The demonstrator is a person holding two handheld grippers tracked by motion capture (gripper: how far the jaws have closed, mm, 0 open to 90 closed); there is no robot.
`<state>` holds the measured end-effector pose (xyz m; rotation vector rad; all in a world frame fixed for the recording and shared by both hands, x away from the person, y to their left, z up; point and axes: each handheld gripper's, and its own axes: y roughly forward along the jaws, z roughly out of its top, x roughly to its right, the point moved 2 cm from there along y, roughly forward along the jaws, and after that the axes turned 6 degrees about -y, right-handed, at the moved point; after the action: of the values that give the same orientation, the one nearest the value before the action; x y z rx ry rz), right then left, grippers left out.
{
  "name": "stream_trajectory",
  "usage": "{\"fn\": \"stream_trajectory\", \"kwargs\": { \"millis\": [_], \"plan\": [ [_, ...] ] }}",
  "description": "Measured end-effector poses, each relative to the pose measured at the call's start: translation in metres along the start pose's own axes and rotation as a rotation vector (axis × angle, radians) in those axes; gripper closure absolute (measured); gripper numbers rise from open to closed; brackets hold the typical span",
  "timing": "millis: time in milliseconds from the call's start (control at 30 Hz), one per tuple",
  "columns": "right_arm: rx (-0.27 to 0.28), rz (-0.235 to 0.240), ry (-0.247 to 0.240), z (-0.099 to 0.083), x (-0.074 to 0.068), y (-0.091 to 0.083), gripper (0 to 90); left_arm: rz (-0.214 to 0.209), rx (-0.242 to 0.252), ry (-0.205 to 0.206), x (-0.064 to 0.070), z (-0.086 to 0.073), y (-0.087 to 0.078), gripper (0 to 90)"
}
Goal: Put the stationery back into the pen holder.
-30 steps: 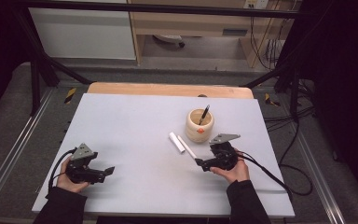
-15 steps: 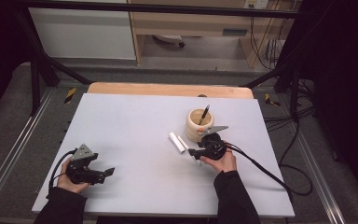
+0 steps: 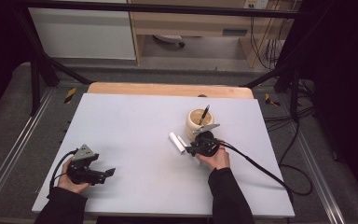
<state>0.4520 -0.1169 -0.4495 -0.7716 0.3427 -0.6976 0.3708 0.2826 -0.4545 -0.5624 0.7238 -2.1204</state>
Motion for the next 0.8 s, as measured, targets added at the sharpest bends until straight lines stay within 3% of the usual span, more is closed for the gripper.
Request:
{"fn": "stream_trajectory", "kwargs": {
  "millis": [500,800],
  "plan": [
    [-0.037,0.003,0.007,-0.0016,0.0045,0.0105,76.8,-0.006,-0.002,-0.003,0.0004,-0.0001,0.0014,6.7],
    [-0.042,-0.002,0.053,-0.0013,0.0042,0.0106,78.2,-0.008,-0.008,0.0,0.0001,-0.0003,0.0017,6.7]
  ]
}}
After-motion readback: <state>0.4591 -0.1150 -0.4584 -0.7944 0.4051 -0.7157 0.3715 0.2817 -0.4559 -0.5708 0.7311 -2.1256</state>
